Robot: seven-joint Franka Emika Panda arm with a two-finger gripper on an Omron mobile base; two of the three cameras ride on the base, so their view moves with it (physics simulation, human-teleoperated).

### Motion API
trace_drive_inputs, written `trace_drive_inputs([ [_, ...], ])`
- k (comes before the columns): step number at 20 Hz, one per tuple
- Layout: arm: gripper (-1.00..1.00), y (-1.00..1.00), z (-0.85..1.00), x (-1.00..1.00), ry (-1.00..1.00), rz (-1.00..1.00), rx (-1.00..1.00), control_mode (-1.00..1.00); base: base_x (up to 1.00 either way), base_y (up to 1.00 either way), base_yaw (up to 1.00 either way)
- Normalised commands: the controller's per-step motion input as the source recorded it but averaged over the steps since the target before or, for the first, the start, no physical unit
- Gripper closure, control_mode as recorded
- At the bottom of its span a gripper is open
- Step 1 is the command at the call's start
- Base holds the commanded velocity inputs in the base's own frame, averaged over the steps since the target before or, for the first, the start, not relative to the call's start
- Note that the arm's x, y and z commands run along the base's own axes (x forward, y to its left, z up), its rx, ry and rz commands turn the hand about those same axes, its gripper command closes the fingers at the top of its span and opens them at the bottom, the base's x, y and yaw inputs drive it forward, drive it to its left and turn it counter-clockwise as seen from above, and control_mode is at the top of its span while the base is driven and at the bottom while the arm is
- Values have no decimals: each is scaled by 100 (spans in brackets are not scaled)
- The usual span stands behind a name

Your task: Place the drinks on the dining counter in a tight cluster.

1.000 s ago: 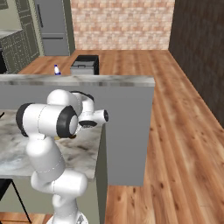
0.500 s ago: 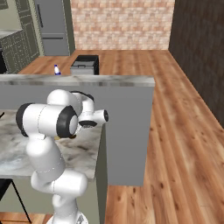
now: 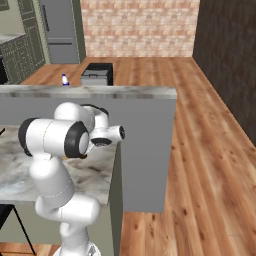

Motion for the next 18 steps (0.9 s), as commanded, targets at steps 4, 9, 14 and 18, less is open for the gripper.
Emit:
trace_drive_inputs([
  [4, -100, -32, 0, 0, 0, 0, 0, -100, 0, 0, 0],
  [9, -100, -30, 1, -2, 0, 0, 0, -100, 0, 0, 0],
  [14, -100, -30, 11, -3, 0, 0, 0, -100, 0, 0, 0],
  [18, -100, -44, 38, -19, 1, -4, 0, -100, 0, 0, 0],
])
